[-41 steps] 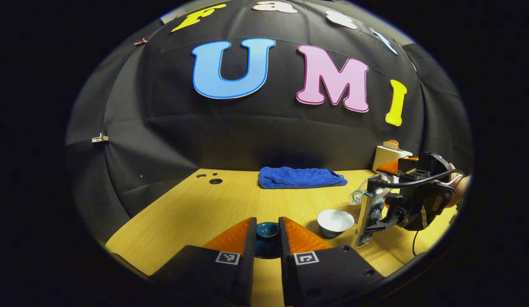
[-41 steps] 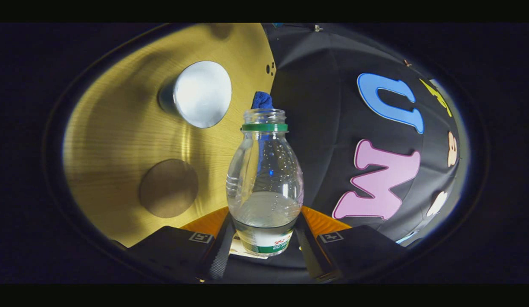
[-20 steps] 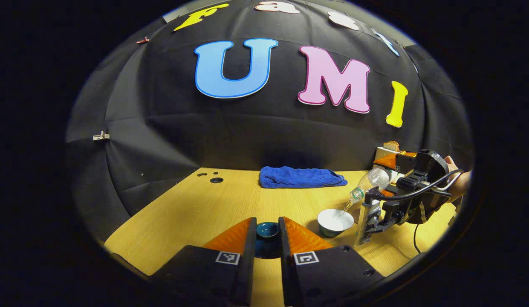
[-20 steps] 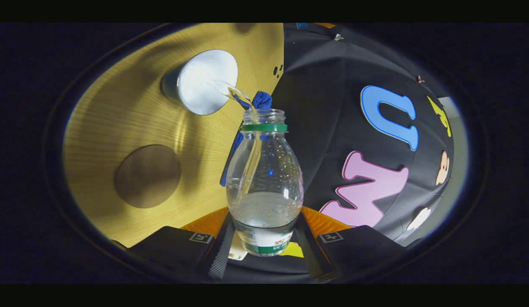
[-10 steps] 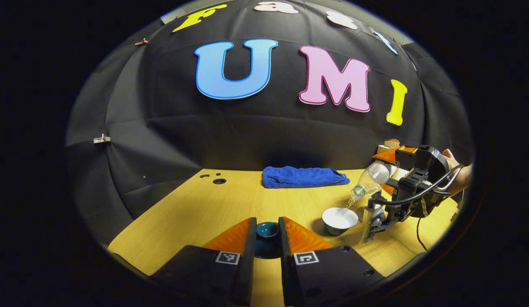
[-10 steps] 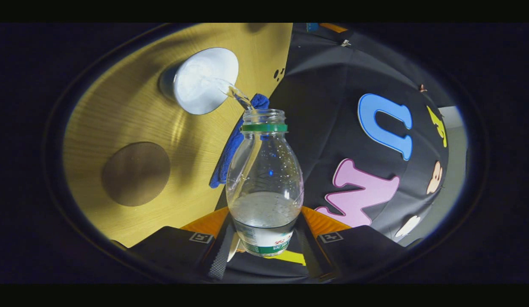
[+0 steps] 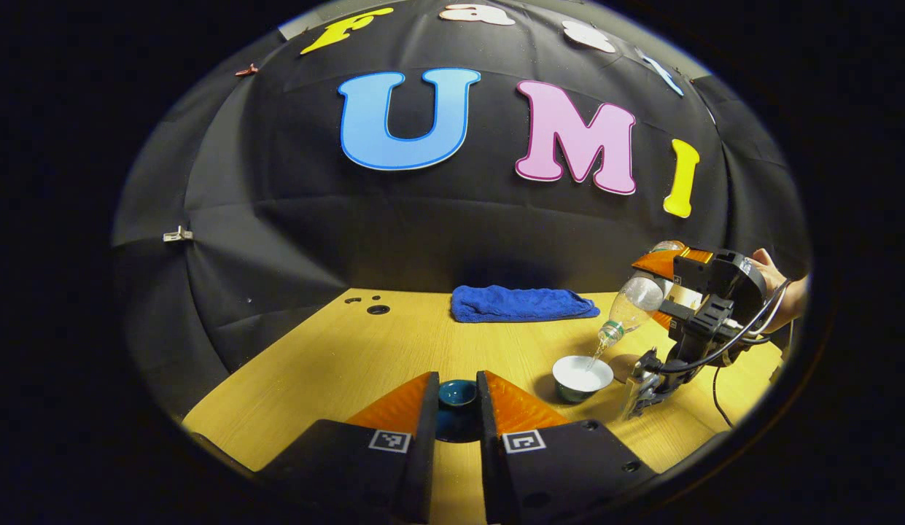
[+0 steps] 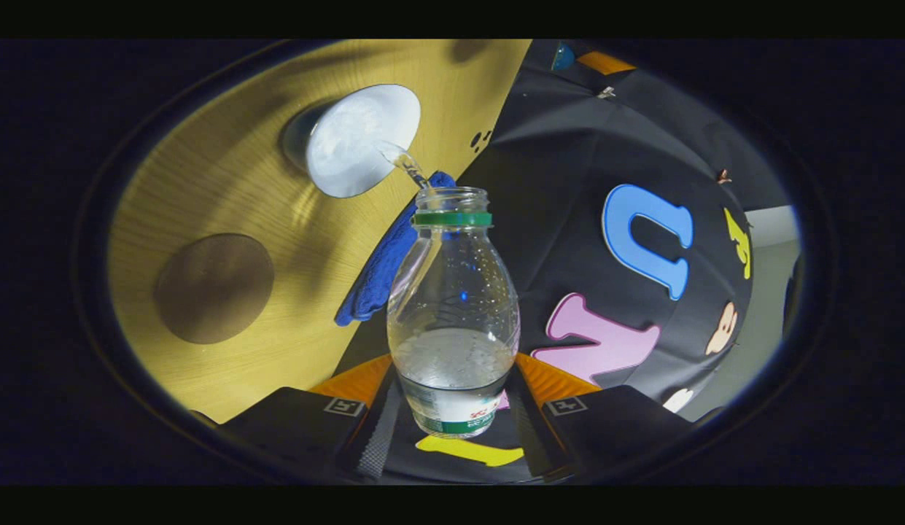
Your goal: Open the teacup lid with one hand, grasp the water bottle and pour water into the teacup with the other hand; after pouring, place the water bottle on the coaster and then close the teacup lid.
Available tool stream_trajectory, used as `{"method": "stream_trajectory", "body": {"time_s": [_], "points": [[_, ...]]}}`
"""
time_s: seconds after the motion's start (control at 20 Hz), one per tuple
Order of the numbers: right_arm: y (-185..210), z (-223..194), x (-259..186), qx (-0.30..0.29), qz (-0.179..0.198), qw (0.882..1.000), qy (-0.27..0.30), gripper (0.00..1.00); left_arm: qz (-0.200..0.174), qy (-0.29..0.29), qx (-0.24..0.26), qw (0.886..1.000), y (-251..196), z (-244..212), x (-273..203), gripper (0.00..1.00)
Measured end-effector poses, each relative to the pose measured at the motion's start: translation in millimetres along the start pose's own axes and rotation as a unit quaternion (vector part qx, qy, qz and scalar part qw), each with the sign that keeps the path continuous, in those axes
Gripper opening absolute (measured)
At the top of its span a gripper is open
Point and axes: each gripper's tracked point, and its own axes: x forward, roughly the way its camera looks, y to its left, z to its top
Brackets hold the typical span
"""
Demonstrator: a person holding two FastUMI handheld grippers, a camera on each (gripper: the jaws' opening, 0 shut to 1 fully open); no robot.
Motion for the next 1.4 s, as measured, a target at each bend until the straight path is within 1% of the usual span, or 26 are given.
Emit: {"method": "stream_trajectory", "body": {"time_s": [0.05, 0.1, 0.15, 0.3, 0.35, 0.4, 0.45, 0.5, 0.55, 0.6, 0.8, 0.85, 0.9, 0.95, 1.0, 1.1, 1.15, 1.25, 1.4], "points": [[-2, 0, 0, -0.005, -0.006, 1.000, -0.002, 0.74, 0.000, -0.001, 0.001, 1.000, 0, 0, 0, 0.35], [-4, 0, 0, -0.011, -0.014, 1.000, -0.003, 0.74, 0.000, -0.001, 0.002, 1.000, 0, 1, 0, 0.31], [-7, 1, -1, -0.016, -0.022, 1.000, -0.005, 0.74, 0.000, -0.002, 0.002, 1.000, 1, 1, 0, 0.31], [-13, 3, -1, -0.026, -0.034, 0.999, -0.015, 0.74, 0.000, -0.001, 0.000, 1.000, 0, 1, -1, 0.31], [-16, 4, -1, -0.034, -0.042, 0.998, -0.019, 0.74, 0.001, -0.001, -0.001, 1.000, 1, 0, -2, 0.35], [-20, 5, -1, -0.041, -0.050, 0.998, -0.024, 0.74, 0.000, -0.001, -0.002, 1.000, 0, 1, -2, 0.31], [-22, 7, -1, -0.044, -0.056, 0.997, -0.030, 0.74, 0.000, -0.001, -0.002, 1.000, 0, 0, -3, 0.31], [-24, 7, -1, -0.048, -0.064, 0.996, -0.033, 0.71, 0.000, -0.001, -0.002, 1.000, 0, 0, -3, 0.35], [-27, 7, -1, -0.051, -0.069, 0.996, -0.036, 0.71, -0.001, -0.001, -0.002, 1.000, 0, -1, -4, 0.31], [-29, 8, 1, -0.052, -0.074, 0.995, -0.039, 0.74, -0.002, -0.001, -0.001, 1.000, 0, -1, -5, 0.31], [-44, 10, 2, -0.073, -0.107, 0.990, -0.054, 0.74, -0.001, -0.002, -0.003, 1.000, 2, -1, -7, 0.31], [-45, 10, 2, -0.075, -0.110, 0.989, -0.057, 0.74, 0.000, -0.003, -0.004, 1.000, 3, -1, -7, 0.35], [-45, 10, 2, -0.076, -0.111, 0.989, -0.057, 0.74, 0.001, -0.003, -0.005, 1.000, 4, -1, -7, 0.31], [-44, 9, 2, -0.075, -0.110, 0.989, -0.057, 0.74, 0.002, -0.002, -0.007, 1.000, 5, -2, -7, 0.35], [-43, 11, 2, -0.076, -0.107, 0.990, -0.057, 0.74, 0.003, -0.001, -0.008, 1.000, 6, -3, -8, 0.31], [-34, 11, 5, -0.065, -0.089, 0.992, -0.056, 0.74, 0.004, 0.001, -0.012, 1.000, 8, -5, -9, 0.31], [-26, 10, 6, -0.044, -0.074, 0.995, -0.051, 0.74, 0.005, 0.002, -0.012, 1.000, 8, -6, -9, 0.31], [-8, 8, 6, 0.019, -0.033, 0.998, -0.043, 0.74, 0.005, 0.003, -0.013, 1.000, 9, -7, -8, 0.31], [6, 23, 0, 0.096, 0.016, 0.994, -0.043, 0.74, 0.003, 0.004, -0.011, 1.000, 9, -6, -7, 0.31]]}}
